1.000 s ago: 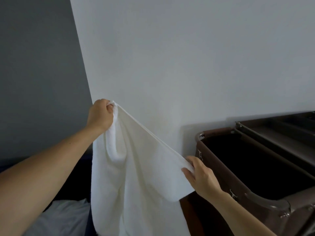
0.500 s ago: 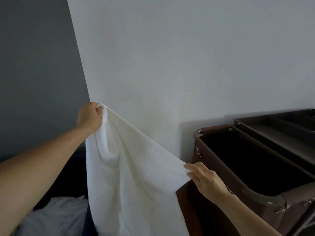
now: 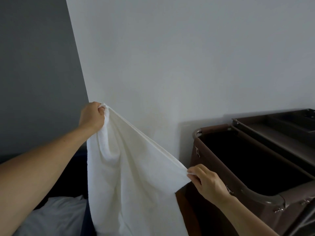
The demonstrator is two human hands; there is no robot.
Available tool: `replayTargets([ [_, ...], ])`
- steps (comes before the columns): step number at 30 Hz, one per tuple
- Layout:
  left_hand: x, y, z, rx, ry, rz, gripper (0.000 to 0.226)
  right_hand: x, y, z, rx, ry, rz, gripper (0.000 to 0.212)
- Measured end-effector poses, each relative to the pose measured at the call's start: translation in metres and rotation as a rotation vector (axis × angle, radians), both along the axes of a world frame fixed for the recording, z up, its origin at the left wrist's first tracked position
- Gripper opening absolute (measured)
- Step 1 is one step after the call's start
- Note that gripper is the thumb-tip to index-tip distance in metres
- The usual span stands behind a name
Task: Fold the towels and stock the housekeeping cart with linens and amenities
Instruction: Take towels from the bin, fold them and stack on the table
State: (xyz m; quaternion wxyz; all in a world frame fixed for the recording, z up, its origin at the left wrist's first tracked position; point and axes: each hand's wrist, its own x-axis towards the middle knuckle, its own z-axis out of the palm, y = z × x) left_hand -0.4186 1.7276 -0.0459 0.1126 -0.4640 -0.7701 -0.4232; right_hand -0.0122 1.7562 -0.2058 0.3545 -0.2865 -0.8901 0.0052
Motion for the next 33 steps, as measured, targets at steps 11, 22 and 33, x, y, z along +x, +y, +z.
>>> replayTargets([
  [11,-0.006,-0.001,-0.002,-0.053,0.000,-0.007,0.026,0.000,0.002,-0.004,-0.296,-0.008,-0.124,0.008],
  [22,-0.006,-0.008,0.000,-0.106,-0.144,-0.003,0.028,0.011,0.004,0.058,-0.831,0.858,-0.162,0.027],
  [33,0.099,-0.023,-0.033,-0.090,-0.689,-0.247,0.018,-0.078,-0.005,0.102,-0.853,0.718,-0.159,0.026],
])
